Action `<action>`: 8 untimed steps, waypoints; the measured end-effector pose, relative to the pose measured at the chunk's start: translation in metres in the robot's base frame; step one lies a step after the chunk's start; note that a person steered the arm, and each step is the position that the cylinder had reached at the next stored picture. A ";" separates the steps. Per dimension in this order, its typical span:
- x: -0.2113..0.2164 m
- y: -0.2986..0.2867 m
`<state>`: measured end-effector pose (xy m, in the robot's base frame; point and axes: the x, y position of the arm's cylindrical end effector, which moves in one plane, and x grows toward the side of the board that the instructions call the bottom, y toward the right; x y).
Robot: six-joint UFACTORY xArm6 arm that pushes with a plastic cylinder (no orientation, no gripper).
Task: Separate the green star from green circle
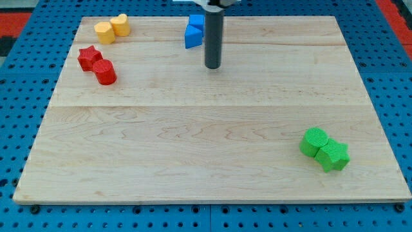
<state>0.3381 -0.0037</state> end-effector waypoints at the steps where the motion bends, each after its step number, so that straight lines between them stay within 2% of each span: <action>1: -0.023 -0.027; 2: -0.045 -0.055; 4: -0.047 -0.122; 5: -0.062 -0.151; 6: -0.053 -0.181; 7: -0.054 -0.235; 8: -0.069 -0.255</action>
